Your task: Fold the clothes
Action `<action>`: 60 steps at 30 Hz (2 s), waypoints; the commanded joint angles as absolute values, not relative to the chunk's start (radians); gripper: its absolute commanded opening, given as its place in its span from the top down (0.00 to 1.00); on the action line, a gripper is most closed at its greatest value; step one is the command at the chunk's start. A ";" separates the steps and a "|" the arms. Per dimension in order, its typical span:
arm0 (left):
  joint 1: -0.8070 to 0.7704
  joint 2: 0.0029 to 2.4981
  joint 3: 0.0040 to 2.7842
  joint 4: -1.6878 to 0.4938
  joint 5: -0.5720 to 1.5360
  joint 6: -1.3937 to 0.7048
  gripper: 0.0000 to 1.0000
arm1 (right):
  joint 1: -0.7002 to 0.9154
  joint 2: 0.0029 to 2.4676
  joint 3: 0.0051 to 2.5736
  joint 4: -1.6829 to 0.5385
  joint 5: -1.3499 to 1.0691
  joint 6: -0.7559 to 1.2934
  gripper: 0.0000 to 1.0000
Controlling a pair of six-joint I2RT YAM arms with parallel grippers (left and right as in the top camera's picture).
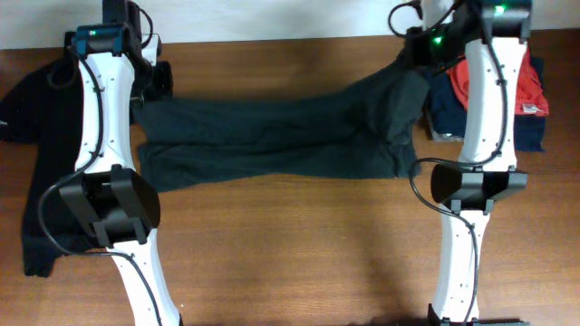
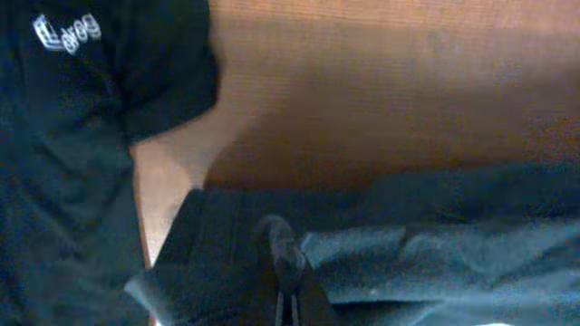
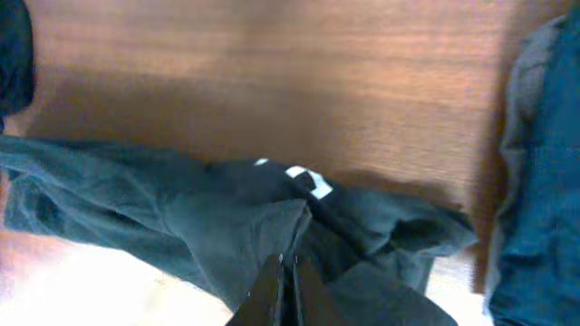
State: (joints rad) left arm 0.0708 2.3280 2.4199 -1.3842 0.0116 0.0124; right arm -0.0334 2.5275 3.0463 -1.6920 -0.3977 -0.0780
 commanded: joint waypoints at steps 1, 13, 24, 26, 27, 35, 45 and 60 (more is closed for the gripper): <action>0.075 2.300 2.437 -1.432 -0.004 0.043 0.99 | 0.024 2.514 2.949 -1.699 -0.388 -0.098 0.96; 0.075 2.308 2.343 -1.477 -0.007 0.055 0.99 | 0.064 2.514 2.560 -1.663 -0.301 -0.101 0.96; 0.075 2.308 2.046 -1.351 -0.008 0.055 0.99 | 0.037 2.514 2.431 -1.614 -0.245 -0.101 0.96; 0.075 2.308 2.020 -1.333 -0.019 0.055 0.99 | 0.026 2.514 2.431 -1.611 -0.245 -0.101 0.96; 0.075 2.308 2.009 -1.322 -0.024 0.055 0.99 | 0.016 2.514 2.431 -1.611 -0.245 -0.101 0.96; 0.075 2.307 2.004 -1.309 -0.047 0.054 0.01 | -0.014 2.514 2.440 -1.624 -0.262 -0.101 0.57; 0.087 2.263 2.146 -1.357 -0.041 0.017 0.01 | -0.059 2.501 2.635 -1.699 -0.328 -0.101 0.55; 0.134 2.329 2.157 -1.415 0.114 0.108 0.01 | -0.086 2.460 2.658 -1.679 -0.337 -0.128 0.39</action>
